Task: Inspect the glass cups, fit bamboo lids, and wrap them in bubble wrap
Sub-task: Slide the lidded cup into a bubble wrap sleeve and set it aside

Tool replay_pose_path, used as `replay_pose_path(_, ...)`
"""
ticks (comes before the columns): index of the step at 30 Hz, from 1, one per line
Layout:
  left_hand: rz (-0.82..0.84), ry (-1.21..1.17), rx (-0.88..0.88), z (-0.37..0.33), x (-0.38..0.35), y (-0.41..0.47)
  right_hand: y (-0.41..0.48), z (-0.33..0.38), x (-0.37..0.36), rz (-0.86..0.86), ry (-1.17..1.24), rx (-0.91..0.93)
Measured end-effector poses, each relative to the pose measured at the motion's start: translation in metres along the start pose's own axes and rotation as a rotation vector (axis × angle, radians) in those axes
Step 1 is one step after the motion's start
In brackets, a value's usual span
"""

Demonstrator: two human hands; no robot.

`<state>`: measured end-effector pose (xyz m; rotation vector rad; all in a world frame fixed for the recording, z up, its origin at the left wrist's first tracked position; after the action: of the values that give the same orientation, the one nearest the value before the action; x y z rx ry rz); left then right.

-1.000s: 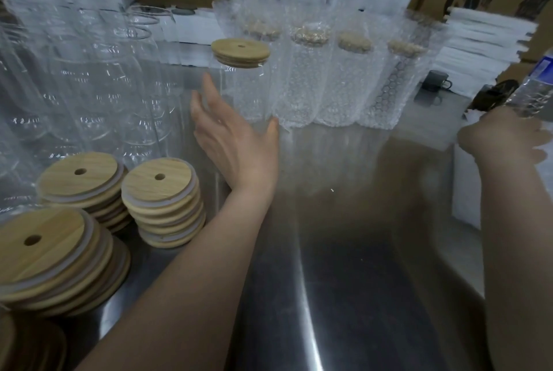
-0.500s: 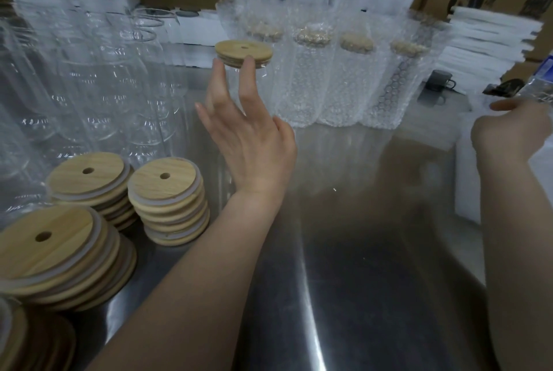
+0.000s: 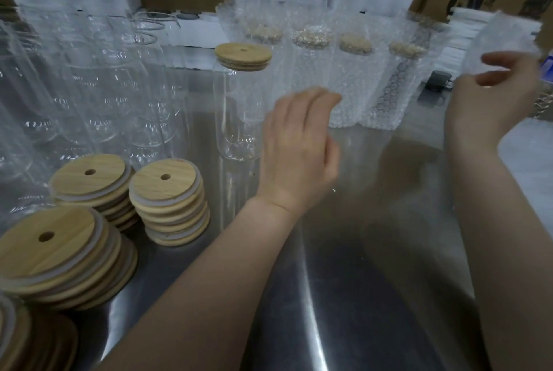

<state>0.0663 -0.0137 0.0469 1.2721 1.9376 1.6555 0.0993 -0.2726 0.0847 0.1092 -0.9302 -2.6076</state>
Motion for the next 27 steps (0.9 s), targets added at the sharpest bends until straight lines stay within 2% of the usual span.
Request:
replay_pose_path(2, 0.144, -0.152, 0.058, 0.003, -0.017, -0.005, -0.017, 0.014, -0.015, 0.128, 0.056, -0.004)
replay_pose_path(5, 0.365, -0.366, 0.305, 0.017, -0.043, -0.021, -0.045, 0.026, -0.039, 0.32, 0.139, -0.037)
replay_pose_path(8, 0.512, -0.528, 0.538, 0.03, -0.061, -0.035, -0.066, 0.03, -0.056, 0.432, 0.235, -0.074)
replay_pose_path(10, 0.564, -0.597, 0.62, 0.034, -0.067, -0.04, -0.078, 0.029, -0.064, 0.491, 0.279, -0.104)
replay_pose_path(13, 0.536, -0.753, 0.711, 0.036, -0.072, -0.041, -0.09, 0.025, -0.075, 0.579, 0.323, -0.155)
replay_pose_path(18, 0.32, -0.882, 0.917, 0.06, -0.064, -0.038, -0.103, 0.021, -0.089, 0.771, 0.401, -0.226)
replay_pose_path(23, 0.186, -1.026, 1.078, 0.072, -0.063, -0.042, -0.119, 0.026, -0.098, 1.008, 0.214, 0.012)
replay_pose_path(27, 0.133, -1.062, 1.11, 0.08, -0.063, -0.042, -0.137, 0.027, -0.102, 1.225, 0.148, 0.12)
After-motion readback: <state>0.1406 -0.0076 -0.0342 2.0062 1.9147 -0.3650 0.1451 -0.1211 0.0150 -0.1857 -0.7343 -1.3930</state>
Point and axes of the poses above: each hand's wrist, its own y-axis towards the middle knuckle, its own x-axis out of the back of the hand, z = x × y, the point moved 8 cm from there along y, towards the middle knuckle, and after that the axes turned 2 degrees about -y, right-handed, at the moved point
